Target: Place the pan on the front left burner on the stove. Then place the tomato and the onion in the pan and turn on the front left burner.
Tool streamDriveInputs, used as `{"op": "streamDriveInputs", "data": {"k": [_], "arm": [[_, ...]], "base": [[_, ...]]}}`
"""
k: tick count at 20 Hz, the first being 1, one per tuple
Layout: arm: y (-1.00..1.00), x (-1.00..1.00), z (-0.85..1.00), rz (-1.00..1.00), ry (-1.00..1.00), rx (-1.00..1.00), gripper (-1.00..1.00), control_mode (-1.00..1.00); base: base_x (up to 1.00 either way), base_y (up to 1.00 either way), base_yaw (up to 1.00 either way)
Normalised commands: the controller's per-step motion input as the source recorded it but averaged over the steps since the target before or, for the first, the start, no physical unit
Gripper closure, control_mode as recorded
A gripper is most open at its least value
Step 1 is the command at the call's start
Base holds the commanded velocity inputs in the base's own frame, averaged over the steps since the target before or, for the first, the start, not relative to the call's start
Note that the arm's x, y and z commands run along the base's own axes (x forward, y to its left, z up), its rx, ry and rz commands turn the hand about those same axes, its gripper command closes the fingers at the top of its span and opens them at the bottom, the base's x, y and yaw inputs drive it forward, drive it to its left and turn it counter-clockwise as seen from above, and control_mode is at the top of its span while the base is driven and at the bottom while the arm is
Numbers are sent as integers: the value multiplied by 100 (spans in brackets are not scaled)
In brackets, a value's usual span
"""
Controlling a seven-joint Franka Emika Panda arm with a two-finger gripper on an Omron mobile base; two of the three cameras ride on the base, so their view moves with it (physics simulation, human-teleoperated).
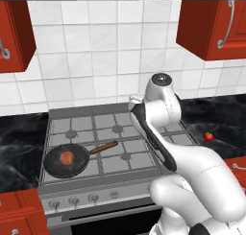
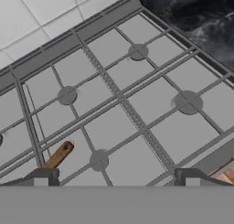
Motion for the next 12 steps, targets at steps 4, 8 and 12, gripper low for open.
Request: {"op": "streamDriveInputs", "data": {"k": [4, 8, 12], "arm": [[-74, 0, 6, -15, 0, -7, -100, -100], [-82, 0, 0, -9, 0, -8, -100, -100], [-84, 0, -9, 0, 0, -5, -100, -100]], "base": [[0, 0, 0], [0, 0, 0], [0, 0, 0]]}}
